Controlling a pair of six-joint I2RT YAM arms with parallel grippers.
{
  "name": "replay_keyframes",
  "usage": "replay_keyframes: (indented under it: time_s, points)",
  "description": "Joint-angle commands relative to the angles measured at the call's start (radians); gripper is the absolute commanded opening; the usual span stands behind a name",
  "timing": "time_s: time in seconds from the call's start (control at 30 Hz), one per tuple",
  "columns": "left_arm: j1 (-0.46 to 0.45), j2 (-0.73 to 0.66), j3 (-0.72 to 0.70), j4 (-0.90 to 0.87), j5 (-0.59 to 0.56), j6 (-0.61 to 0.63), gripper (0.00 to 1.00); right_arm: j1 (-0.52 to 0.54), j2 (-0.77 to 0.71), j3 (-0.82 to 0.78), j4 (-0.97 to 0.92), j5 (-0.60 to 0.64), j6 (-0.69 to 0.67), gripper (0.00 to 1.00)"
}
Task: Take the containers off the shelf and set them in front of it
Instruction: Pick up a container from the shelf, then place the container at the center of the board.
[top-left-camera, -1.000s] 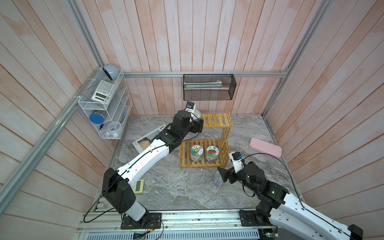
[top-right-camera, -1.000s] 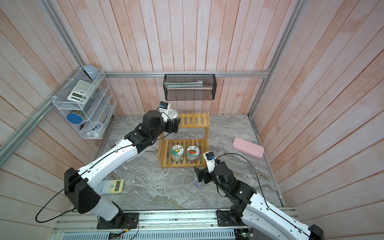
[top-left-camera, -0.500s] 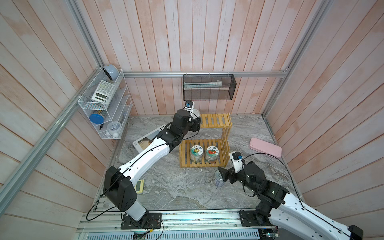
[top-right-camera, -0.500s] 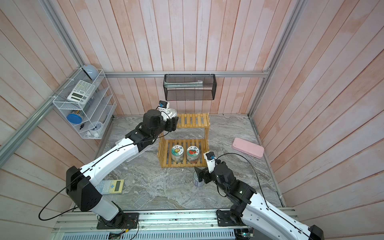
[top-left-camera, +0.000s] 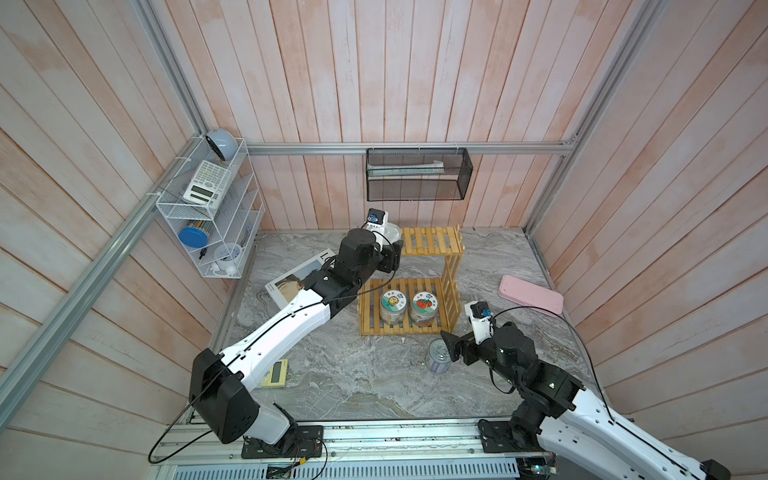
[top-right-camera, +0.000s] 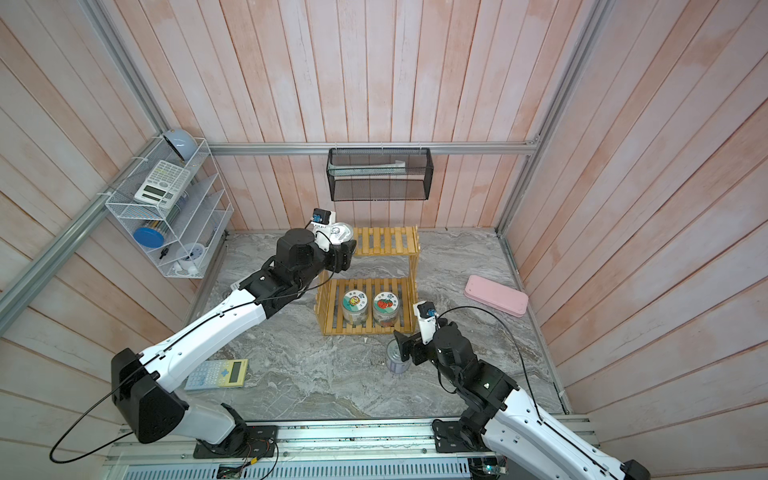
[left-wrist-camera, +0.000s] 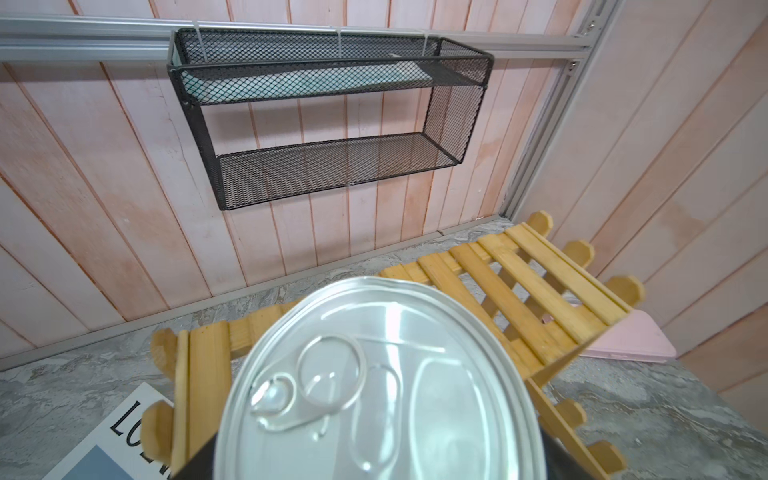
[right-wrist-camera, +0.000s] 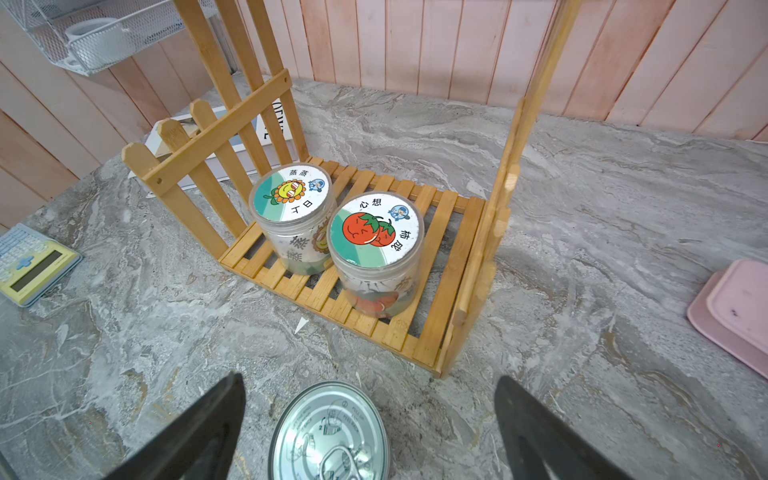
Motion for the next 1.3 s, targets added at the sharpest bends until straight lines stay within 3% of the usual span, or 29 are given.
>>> replay_keyframes:
  time_s: [0.0, 0.33, 0.57, 0.83, 1.27]
  points:
    - [-0.043, -0.088, -0.071, 0.046, 0.01, 0.002, 0.7, -0.027, -0.014, 0.033, -0.029, -0.004, -0.005, 0.98]
    - [-0.228, -0.282, -0.396, 0.125, -0.106, -0.043, 0.7, -0.068, -0.009, 0.036, -0.024, -0.035, 0.012, 0.98]
    - [-0.288, -0.338, -0.65, 0.272, -0.149, -0.062, 0.7, -0.073, -0.007, 0.033, -0.014, -0.045, 0.029, 0.98]
    - [-0.343, -0.287, -0.84, 0.47, -0.128, -0.095, 0.69, -0.073, 0.0, 0.028, -0.003, -0.045, 0.041, 0.98]
    - [-0.344, -0.164, -0.964, 0.658, -0.119, -0.122, 0.68, -0.072, 0.013, 0.031, 0.012, -0.069, 0.059, 0.98]
